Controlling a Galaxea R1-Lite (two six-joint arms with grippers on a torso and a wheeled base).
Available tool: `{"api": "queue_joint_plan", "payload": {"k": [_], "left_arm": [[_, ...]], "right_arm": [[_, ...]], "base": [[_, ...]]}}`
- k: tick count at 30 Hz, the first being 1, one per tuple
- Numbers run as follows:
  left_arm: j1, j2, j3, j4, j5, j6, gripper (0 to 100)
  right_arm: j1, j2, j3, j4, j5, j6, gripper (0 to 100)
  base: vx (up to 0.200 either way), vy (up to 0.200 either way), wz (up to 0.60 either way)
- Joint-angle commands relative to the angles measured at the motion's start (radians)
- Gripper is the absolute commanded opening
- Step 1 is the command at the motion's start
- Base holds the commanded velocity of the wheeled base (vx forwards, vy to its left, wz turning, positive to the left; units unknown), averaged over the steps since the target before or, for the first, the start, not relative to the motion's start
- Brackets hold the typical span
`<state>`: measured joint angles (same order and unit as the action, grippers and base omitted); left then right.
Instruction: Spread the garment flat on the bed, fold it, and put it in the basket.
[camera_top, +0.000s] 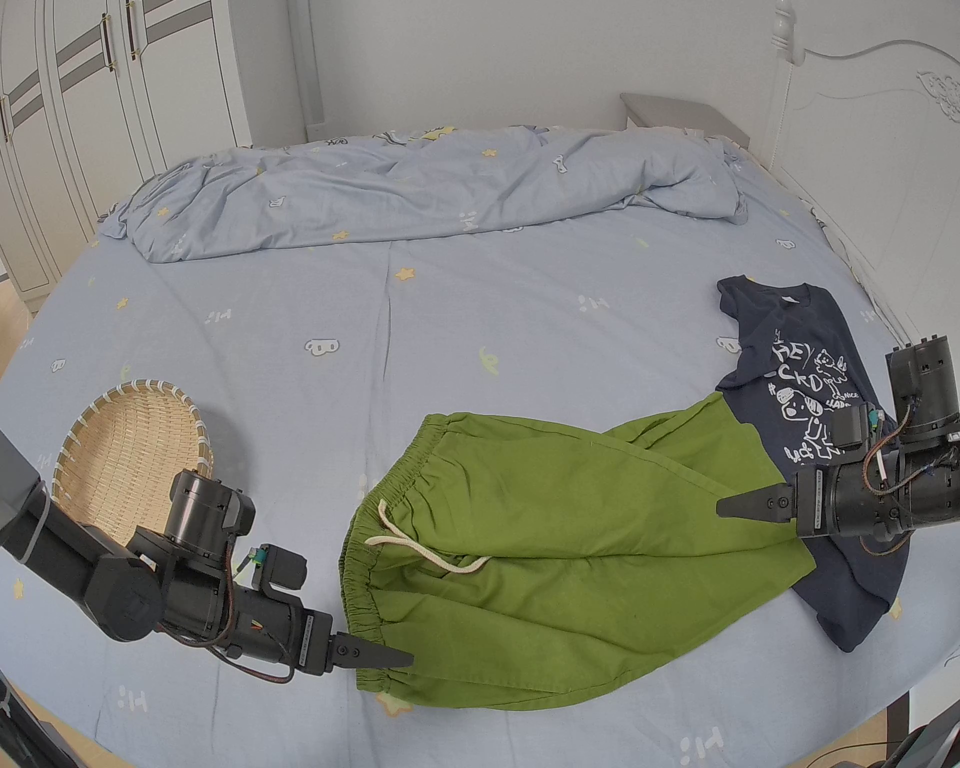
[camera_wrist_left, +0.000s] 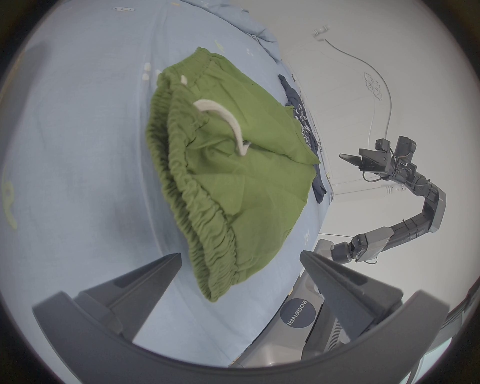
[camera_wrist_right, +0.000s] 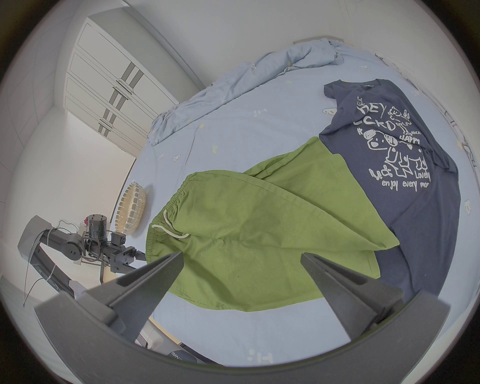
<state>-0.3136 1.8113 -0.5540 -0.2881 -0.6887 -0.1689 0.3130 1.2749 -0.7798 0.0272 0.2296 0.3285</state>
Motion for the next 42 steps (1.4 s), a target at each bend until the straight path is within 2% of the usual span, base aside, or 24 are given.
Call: {"api": "queue_joint_plan", "payload": {"k": [1,22,23,36,42], "left_arm": [[-0.021,0.036,-0.027,0.000,0.000,-0.001,100],[-0.041,0.089,-0.047,0.000,-0.009,-0.009,100],[-0.041,0.089,-0.047,0.000,-0.009,-0.009,0],[-0.024,0.077,-0.026,-0.040,-0.011,-0.009,0],[-0.005,0.039,0.066,-0.040,0.005,0.000,0]], "right_arm": [[0.000,0.001,0.002,0.000,-0.001,0.000,100],[-0.008,0.006,0.011,-0.001,-0.001,-0.019,100],[-0.008,0.006,0.011,-0.001,0.001,-0.019,100],[-0.009,0.000,0.010,-0.001,0.001,-0.017,100],[-0.008,0.008,0.001,0.000,0.013,-0.005,100]], "base": [[0.000,0.000,0.00],[0.000,0.000,0.00],[0.000,0.000,0.00],[0.000,0.000,0.00],[0.000,0.000,0.00]]}}
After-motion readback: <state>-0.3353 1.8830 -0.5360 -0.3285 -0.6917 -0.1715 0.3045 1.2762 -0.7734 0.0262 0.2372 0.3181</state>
